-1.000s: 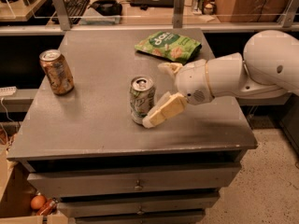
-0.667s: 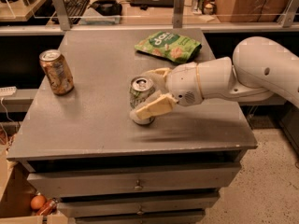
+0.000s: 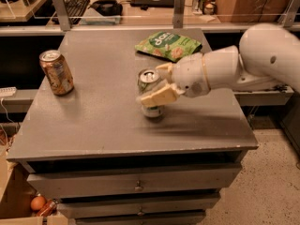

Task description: Knock 7up can over

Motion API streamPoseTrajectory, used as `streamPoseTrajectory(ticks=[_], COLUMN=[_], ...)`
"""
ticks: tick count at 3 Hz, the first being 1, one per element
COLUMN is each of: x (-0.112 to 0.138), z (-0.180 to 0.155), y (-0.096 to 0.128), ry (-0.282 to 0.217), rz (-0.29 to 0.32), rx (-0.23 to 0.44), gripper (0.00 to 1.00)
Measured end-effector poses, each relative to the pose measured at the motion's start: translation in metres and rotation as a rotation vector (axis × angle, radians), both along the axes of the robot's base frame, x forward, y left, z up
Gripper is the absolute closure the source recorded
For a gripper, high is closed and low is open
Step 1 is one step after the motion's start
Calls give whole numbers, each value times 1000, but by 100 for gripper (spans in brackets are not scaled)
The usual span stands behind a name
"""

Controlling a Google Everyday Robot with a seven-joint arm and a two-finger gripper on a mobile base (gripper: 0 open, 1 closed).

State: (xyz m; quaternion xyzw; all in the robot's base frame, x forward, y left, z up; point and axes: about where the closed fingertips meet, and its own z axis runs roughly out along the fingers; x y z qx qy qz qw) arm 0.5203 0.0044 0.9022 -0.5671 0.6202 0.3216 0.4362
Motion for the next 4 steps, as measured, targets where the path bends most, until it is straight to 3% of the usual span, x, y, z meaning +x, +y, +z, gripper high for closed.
streamPoseTrajectory(ticks=[1, 2, 3, 4], x=[20, 29, 33, 34], z=[19, 13, -2, -16], y=[-22, -39, -47, -46], ry=[-49, -73, -76, -66], rz=[2, 17, 20, 17], rx=[-148, -352, -539, -655], gripper=[100, 100, 84, 61])
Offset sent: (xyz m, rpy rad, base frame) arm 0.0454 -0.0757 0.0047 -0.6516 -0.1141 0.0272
